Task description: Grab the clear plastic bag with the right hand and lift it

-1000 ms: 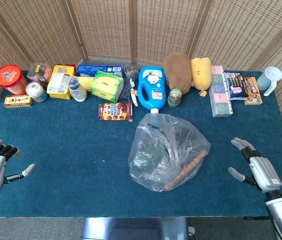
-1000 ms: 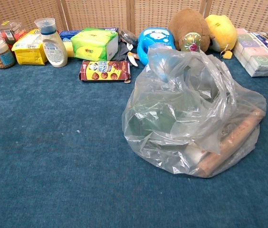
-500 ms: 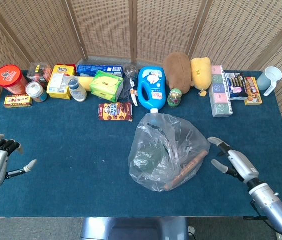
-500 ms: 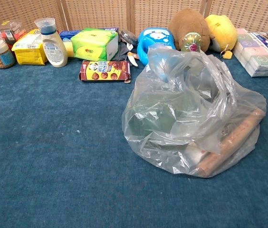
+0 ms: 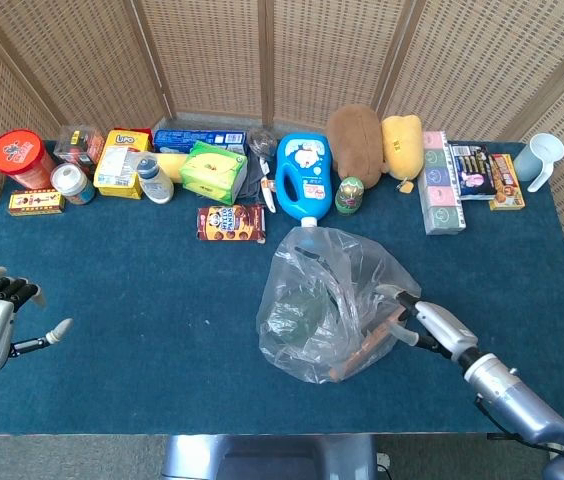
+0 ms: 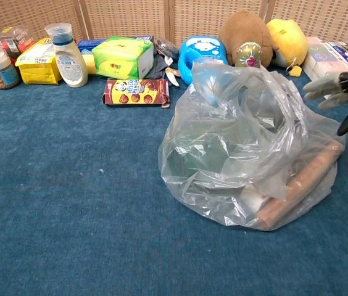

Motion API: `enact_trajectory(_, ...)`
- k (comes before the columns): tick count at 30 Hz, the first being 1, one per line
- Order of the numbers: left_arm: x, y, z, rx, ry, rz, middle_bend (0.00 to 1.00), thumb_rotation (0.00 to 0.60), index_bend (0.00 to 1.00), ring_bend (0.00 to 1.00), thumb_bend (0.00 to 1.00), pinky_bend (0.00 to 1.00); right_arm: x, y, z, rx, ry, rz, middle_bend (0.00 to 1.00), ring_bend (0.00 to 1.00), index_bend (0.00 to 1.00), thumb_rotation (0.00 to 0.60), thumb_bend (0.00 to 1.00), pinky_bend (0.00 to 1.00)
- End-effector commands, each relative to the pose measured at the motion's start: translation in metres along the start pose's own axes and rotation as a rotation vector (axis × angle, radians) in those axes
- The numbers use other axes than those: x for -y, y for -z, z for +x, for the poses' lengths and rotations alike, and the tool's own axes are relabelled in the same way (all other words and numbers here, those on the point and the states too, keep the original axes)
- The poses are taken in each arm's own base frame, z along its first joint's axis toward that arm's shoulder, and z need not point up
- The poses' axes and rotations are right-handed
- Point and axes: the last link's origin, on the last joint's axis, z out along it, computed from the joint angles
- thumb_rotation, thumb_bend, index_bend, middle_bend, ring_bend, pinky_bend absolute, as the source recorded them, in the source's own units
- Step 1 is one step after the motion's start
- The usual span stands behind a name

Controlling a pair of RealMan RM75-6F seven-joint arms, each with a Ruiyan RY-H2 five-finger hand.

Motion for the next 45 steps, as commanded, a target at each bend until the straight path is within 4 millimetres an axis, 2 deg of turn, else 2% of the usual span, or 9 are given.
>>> enact_trajectory(1,0.002,0.001,0.0,0.001,-0.001,0.005,0.51,0.0,0.55,0.44,0.16,0.23,0.003,-0.006,-0.006,0.027,0.005,0.008,0.08,0.11,0.0,0.0,0.19,0.27)
enact_trajectory(6,0.005,0.004,-0.002,0.007,0.003,0.015,0.51,0.001,0.55,0.44,0.16,0.23,0.016,-0.015,-0.012,0.06,-0.009,0.044,0.11,0.1,0.0,0.0,0.19,0.2)
enact_trajectory(13,0.008,0.006,-0.004,0.012,0.006,0.024,0.51,0.0,0.55,0.43,0.16,0.21,0.025,-0.018,-0.01,0.029,-0.018,0.083,0.15,0.13,0.05,0.0,0.19,0.13)
enact_trajectory(24,0.008,0.005,-0.006,0.014,0.012,0.023,0.51,0.0,0.55,0.43,0.16,0.21,0.033,-0.018,-0.017,0.049,-0.048,0.108,0.15,0.14,0.05,0.0,0.19,0.15)
enact_trajectory(31,0.01,0.005,-0.006,0.015,0.013,0.027,0.51,0.001,0.55,0.43,0.16,0.21,0.039,-0.032,-0.026,0.101,-0.043,0.112,0.15,0.14,0.05,0.0,0.19,0.15)
enact_trajectory(38,0.012,0.006,-0.008,0.02,0.017,0.031,0.51,0.001,0.55,0.43,0.16,0.21,0.05,-0.037,-0.029,0.128,-0.03,0.135,0.16,0.14,0.05,0.0,0.19,0.15)
enact_trajectory(45,0.013,0.007,-0.011,0.027,0.02,0.036,0.5,0.001,0.55,0.43,0.16,0.21,0.064,-0.037,-0.027,0.129,-0.111,0.165,0.16,0.14,0.05,0.0,0.19,0.16)
